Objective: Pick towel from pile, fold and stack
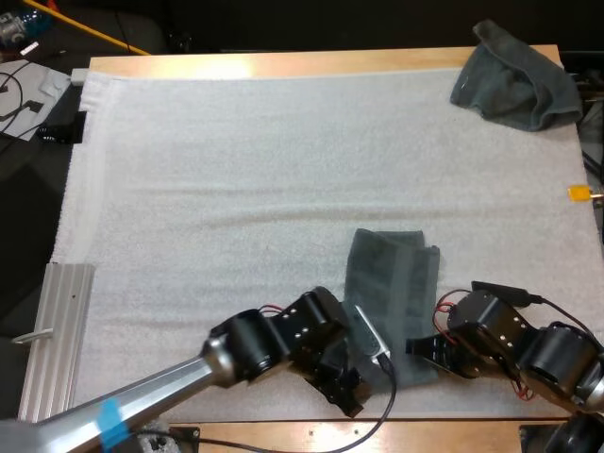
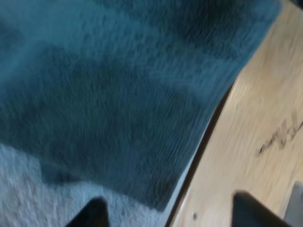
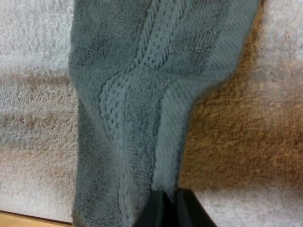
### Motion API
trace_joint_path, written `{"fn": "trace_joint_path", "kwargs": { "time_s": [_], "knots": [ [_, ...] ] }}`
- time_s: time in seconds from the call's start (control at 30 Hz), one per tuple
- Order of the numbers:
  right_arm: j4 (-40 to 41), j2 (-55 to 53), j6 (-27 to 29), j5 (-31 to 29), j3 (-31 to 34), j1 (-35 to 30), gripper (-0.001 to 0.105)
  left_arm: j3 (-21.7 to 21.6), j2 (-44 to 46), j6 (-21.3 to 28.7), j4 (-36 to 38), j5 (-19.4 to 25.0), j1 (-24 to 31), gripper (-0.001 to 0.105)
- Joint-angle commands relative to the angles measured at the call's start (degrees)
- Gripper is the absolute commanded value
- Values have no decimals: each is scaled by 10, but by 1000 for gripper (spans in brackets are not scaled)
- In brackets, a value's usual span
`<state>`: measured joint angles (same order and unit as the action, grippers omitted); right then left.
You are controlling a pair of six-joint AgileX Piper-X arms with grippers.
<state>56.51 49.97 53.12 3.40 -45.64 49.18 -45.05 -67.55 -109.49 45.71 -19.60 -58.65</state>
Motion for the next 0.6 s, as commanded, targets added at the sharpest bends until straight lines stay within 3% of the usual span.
{"fn": "trace_joint_path", "kwargs": {
  "time_s": [0.0,0.27,0.57],
  "knots": [
    [3,1,8,2,-1,-7,0,3,-40,3,-8,-11,-3,51],
    [-2,-2,3,-4,-2,-3,0,0,-90,21,-11,50,-6,51],
    [-1,-1,2,-9,-3,-5,0,2,-135,22,-24,54,-8,47]
  ]
}}
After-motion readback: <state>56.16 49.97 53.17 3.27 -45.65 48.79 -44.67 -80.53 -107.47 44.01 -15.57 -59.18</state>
